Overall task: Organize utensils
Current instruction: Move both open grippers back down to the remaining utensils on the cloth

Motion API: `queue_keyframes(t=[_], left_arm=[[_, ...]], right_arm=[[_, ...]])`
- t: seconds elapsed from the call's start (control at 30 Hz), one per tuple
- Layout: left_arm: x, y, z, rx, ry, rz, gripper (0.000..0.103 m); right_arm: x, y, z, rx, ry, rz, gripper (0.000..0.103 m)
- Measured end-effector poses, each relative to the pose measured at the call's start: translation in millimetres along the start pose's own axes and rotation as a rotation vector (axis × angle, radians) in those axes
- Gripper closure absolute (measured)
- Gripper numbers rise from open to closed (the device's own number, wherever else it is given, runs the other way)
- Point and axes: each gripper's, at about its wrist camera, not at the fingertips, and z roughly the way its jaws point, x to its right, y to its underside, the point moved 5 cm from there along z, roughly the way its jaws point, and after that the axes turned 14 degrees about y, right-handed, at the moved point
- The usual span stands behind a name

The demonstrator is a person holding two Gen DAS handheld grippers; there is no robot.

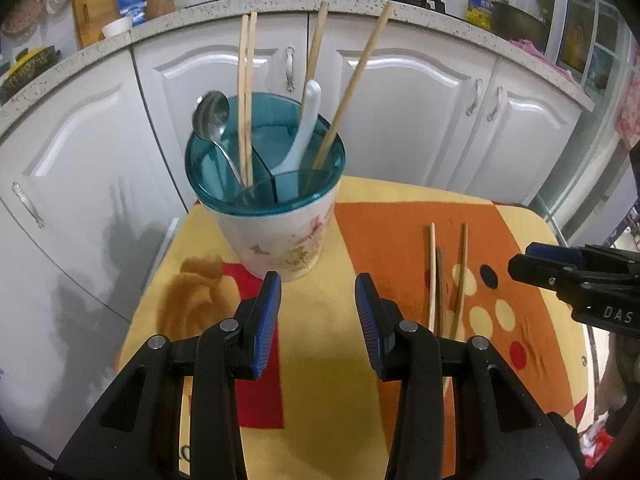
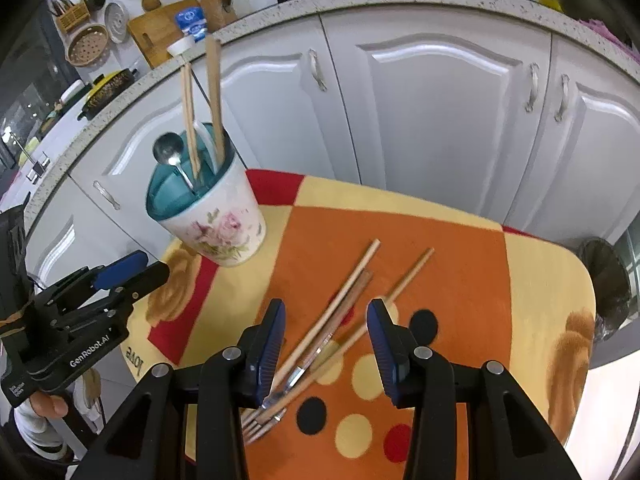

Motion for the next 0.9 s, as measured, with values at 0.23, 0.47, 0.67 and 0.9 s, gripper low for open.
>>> queue_keyframes(t=[0.23,0.47,0.67,0.9], left_arm=[[1,14,13,-0.055,0.077,-0.028,0.066],[0,28,29,-0.114,0.101,-0.034,0.066],[2,37,40,-0.164,0.13,-0.043,0.066],[11,44,50,-0.209,0.149,-0.021,0.066]], right_arm=[[12,17,24,-0.071,0.033,0.018,0.062],[23,24,56,-0.143,0.038,0.058,0.062],[28,20,81,-0.185,0.037,0.094,0.062],[13,15,96,-0.17,0.105,-0.013,0.064]])
